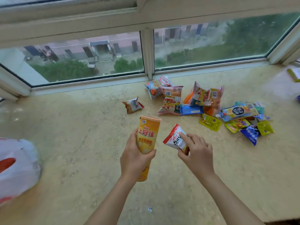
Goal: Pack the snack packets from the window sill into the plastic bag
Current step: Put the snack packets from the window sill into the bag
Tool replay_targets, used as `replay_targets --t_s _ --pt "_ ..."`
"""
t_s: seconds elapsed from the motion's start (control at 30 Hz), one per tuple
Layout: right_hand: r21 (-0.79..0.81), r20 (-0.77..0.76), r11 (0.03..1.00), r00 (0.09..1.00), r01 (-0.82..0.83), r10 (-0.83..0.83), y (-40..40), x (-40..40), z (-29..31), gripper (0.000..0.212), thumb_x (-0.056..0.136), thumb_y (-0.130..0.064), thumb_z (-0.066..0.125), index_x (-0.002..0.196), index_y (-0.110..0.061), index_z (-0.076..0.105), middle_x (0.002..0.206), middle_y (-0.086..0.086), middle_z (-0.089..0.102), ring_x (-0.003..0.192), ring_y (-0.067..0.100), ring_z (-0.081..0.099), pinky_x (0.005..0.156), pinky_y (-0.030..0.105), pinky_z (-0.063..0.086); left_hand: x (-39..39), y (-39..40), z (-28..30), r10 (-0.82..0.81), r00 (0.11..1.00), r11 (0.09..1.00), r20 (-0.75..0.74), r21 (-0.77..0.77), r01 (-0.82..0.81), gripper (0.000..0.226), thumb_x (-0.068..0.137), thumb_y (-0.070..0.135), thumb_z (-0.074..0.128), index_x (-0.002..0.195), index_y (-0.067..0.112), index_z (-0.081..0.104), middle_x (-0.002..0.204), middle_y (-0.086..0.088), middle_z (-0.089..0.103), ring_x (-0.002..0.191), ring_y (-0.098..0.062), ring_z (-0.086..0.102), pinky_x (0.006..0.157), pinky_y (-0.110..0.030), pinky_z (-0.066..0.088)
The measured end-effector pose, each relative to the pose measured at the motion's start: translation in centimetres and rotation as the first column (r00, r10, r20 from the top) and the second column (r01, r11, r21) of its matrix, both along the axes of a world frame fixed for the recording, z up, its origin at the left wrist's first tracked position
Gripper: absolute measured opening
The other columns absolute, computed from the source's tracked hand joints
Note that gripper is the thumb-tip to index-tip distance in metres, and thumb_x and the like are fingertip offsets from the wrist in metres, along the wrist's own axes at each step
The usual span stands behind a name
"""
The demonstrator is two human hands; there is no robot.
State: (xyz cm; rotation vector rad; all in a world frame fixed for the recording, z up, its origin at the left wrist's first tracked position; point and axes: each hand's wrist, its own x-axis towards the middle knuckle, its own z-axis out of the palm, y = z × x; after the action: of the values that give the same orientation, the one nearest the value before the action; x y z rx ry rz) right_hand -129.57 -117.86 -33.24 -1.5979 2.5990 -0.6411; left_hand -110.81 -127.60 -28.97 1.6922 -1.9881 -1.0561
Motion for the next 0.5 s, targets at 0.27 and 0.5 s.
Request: replay_targets --t_s 0.27,0.5 --pt "-0.166 -0.028 0.986 0.999 0.027 -0.032 2.5 11.6 7.3 0.063 0.057 -0.025 0.085 0.117 -0.027 0.065 0.105 -0.003 0.065 0.09 0.023 0.062 0.067 0.033 0.04 11.0 1.4 6.6 0.0 0.964 0.999 -0.265 0.05 0.014 0.09 0.057 0.041 0.089 0.121 0.057 0.027 0.107 0.028 0.052 0.096 0.003 0.057 0.083 -0.033 0.054" --pt "-0.248 -0.115 0.966 0.993 -0.067 0.039 4.0 20.1 11.3 0.065 0.058 -0.028 0.084 0.119 -0.028 0.064 0.108 -0.002 0.065 0.089 0.023 0.062 0.064 0.034 0.042 19.5 4.0 10.2 -0.001 0.948 1.0 -0.319 0.022 0.008 0.089 0.06 0.037 0.089 0.124 0.053 0.028 0.108 0.022 0.049 0.101 -0.01 0.058 0.086 -0.038 0.055"
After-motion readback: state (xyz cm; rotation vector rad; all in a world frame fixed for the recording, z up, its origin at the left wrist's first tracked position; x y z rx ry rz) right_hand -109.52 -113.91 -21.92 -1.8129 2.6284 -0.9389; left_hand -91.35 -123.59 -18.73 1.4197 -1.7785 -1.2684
